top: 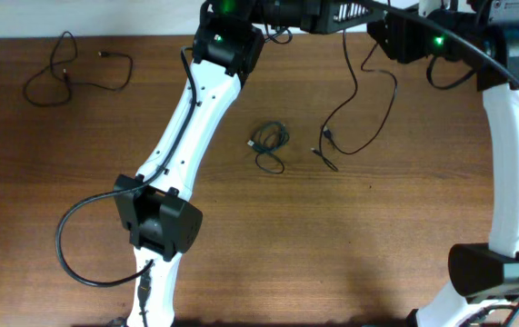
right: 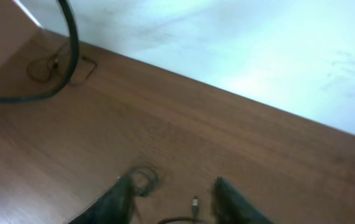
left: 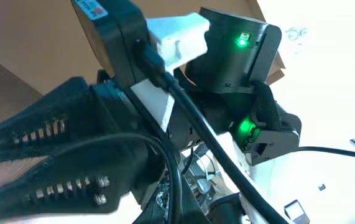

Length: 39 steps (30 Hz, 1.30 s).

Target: Untangle cables

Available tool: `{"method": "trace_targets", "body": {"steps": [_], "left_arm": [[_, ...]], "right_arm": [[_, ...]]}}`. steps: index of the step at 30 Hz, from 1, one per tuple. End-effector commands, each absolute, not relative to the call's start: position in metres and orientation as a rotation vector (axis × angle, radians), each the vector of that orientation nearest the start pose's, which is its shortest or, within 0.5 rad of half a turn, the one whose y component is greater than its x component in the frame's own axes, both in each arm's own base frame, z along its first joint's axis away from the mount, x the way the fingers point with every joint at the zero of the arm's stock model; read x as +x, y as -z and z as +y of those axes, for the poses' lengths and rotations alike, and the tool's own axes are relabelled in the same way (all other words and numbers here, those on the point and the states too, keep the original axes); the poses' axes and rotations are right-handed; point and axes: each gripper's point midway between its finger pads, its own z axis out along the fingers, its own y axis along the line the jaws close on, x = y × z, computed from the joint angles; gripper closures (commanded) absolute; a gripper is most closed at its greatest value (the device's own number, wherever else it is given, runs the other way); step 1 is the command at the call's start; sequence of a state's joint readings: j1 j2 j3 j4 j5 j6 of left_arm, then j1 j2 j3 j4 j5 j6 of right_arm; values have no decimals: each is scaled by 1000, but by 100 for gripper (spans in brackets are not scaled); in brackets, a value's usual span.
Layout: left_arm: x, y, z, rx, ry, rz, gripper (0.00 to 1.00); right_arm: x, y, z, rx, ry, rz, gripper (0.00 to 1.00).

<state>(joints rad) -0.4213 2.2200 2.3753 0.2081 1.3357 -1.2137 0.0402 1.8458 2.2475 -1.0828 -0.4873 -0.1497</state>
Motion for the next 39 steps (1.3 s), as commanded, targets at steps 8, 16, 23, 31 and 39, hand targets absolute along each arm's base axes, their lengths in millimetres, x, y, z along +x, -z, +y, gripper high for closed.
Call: {"method": "trace_targets", "body": {"steps": [8,16,23,31,39], "left_arm": [[392,-481,-349,983,1900,1583,94],[449,-403,-349,792,1542,1790,65],[465,-390,-345,752,1407,1822,18],[432,-403,-359,979,1493,1661,18],[394,-413,-379,1236,1505,1414,25]], "right_arm": [[462,-405,86,-290,-519,2118,96],[411,-473,68,-210,-491,1982,96],[402,-455,59,-150,-453,2074,96],[406,-438,18,558,-503,2110,96],[403,-440,41,957,-883,2045,96]]}}
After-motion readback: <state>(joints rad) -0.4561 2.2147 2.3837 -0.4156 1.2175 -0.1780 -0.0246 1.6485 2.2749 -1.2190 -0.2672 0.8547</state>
